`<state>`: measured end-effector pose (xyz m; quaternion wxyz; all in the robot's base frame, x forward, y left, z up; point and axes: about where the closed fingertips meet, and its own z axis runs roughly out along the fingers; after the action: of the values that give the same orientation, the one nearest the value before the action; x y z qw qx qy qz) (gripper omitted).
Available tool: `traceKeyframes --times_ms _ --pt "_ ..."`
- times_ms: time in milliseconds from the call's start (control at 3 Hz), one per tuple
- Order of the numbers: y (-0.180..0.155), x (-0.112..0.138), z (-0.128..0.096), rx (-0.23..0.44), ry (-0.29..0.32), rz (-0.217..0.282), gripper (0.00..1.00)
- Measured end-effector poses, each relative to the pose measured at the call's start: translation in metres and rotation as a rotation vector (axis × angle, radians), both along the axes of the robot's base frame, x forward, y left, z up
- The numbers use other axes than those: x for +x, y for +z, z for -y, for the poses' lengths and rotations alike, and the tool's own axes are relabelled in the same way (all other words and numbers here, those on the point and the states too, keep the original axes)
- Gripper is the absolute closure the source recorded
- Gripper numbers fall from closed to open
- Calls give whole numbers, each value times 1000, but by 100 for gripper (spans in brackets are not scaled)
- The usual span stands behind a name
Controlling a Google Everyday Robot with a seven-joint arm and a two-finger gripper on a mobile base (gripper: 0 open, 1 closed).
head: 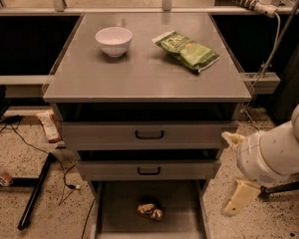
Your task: Pick orange can from bottom drawer and place on counter
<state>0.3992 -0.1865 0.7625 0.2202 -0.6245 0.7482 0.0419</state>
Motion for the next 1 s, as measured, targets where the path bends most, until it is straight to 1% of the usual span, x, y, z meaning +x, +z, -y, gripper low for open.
traceKeyframes --times_ms 333,667,1000 --pt "-58 -11 -3 -13 -16 -38 0" --pt "-107 -18 -7 7 -20 -9 0" --pt "-152 -15 -5 37 -43 17 0"
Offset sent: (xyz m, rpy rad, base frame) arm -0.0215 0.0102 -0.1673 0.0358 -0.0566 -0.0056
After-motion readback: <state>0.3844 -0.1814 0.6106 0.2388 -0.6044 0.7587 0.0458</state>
